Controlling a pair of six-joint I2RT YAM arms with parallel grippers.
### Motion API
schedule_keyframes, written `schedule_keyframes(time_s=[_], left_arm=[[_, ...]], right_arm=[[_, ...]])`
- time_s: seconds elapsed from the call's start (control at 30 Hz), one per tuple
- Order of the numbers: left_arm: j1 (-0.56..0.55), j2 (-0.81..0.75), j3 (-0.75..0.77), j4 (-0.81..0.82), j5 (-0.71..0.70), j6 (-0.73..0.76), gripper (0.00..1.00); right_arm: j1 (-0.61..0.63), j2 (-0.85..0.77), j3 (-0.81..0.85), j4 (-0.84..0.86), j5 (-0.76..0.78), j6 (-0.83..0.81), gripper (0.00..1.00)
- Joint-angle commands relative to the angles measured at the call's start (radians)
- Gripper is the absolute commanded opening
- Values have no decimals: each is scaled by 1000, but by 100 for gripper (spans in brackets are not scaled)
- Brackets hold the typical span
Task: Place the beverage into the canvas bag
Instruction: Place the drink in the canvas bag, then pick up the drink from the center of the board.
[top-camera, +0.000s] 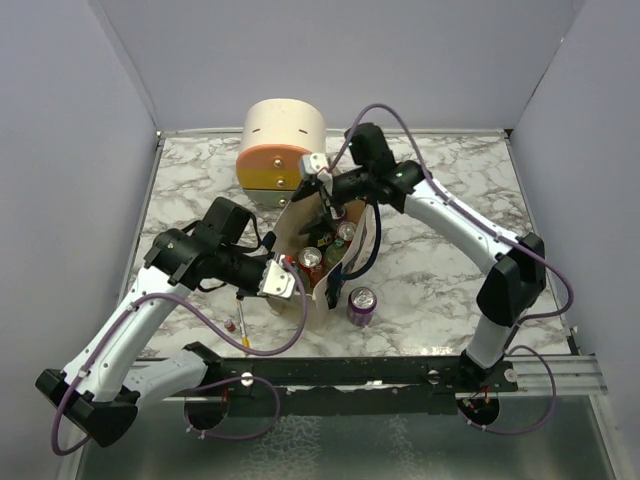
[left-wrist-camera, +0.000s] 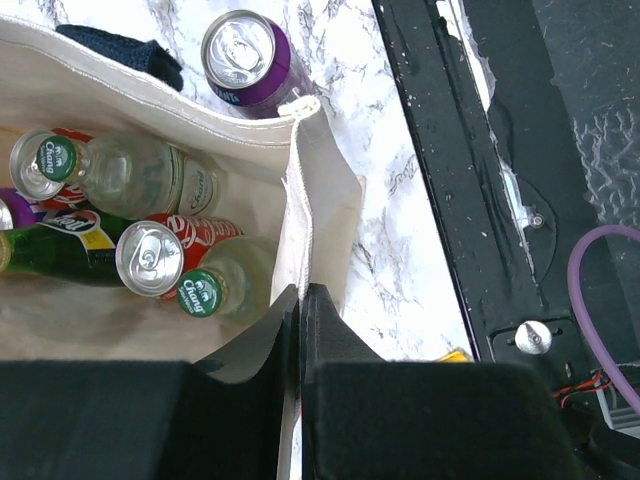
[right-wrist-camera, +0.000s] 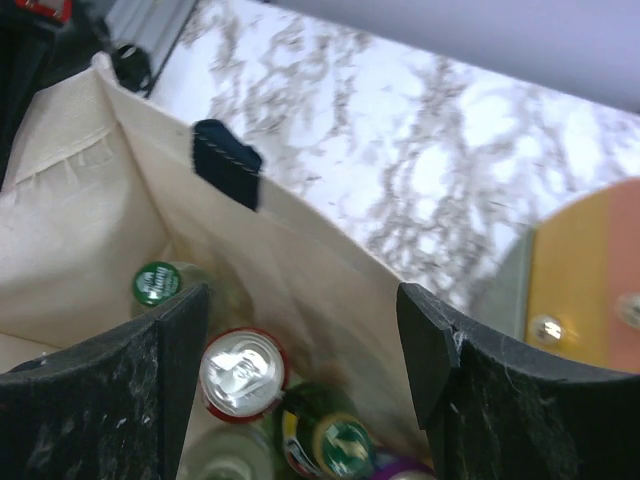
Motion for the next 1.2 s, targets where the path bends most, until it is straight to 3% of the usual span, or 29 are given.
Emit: schedule_keyframes(time_s=[0.0, 0.23, 0.5, 0.6, 0.97, 1.17], left_arm=[[17, 8, 32, -30, 36, 8, 0], [65, 38, 38, 33, 67, -82, 0], [93, 55, 32, 69, 86, -173, 0], [95, 64, 15, 98, 97, -212, 0], [97, 51, -27, 150, 95, -281, 0], [98, 50, -24, 157, 92, -288, 0]], right_arm=[[-70, -121, 44, 56, 35, 101, 75], [-82, -381, -105, -86, 119, 73, 76], [-82, -671, -425, -292, 206, -64, 79], [-82, -744, -546, -284, 236, -78, 80], [-82, -753, -843, -209, 324, -195, 82], [-80, -661, -888, -90, 322, -189, 83]])
